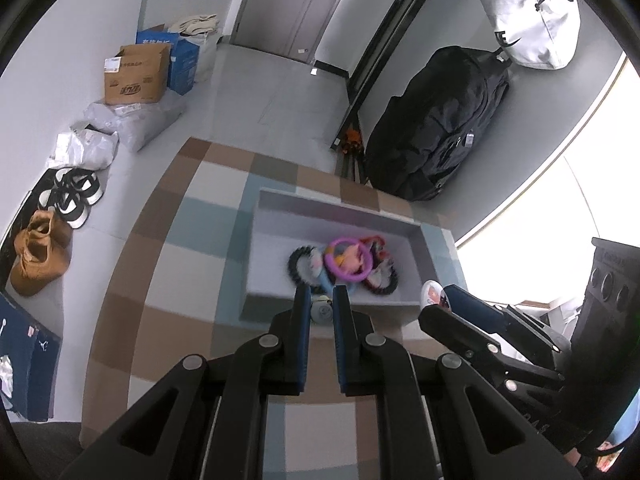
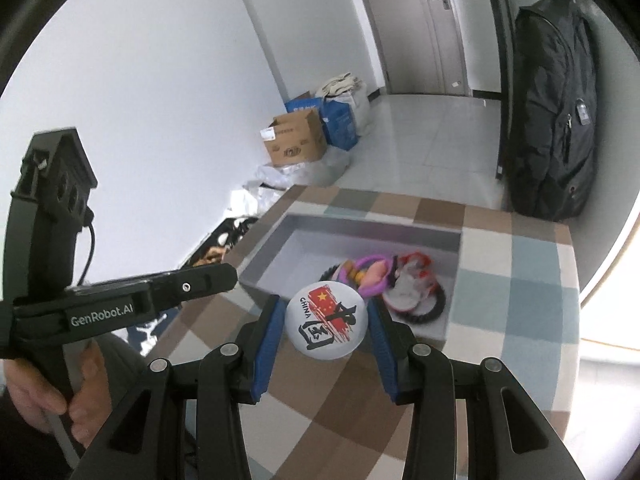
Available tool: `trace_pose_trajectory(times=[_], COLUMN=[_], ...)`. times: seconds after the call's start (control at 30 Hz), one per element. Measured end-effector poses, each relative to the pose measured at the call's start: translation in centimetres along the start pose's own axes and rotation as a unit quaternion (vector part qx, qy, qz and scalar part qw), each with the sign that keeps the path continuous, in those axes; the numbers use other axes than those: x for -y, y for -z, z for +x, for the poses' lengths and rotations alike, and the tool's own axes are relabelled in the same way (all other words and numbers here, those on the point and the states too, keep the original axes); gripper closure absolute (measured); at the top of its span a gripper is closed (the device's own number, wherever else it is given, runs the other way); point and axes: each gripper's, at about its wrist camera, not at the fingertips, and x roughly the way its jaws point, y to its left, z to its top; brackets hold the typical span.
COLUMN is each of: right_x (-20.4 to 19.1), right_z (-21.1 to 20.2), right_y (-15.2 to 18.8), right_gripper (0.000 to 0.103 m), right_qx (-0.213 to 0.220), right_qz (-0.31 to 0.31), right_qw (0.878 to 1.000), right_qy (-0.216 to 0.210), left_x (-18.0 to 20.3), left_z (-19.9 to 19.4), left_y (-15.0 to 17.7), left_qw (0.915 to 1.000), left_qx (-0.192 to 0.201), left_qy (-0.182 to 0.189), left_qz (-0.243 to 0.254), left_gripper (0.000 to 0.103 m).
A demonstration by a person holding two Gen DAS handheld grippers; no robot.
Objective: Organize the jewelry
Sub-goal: 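Carry the bead and badge over the gray box and open both grippers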
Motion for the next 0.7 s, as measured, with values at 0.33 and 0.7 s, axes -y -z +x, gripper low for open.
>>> trace_pose_trajectory(times=[0.33,0.7], right_x=[2.4,3.3], right_z=[0.9,3.3], right_y=[-2.9,-4.3], right_gripper=[0.061,0.061], right_qx=[0.003,0.0], right_qz=[-0.001,-0.006], right_qw=[1.0,1.0], right_qy=[-0.001,-0.005], left_x=[1.2,1.1], left_z=[2.3,5.1], left_y=[-2.5,-4.1], left_qw=[0.9999,0.9995], left_qx=[-0.01,-0.02], left_qy=[0.007,0.014], left_qz=[0.01,0.022], left_gripper=[0.096,0.096])
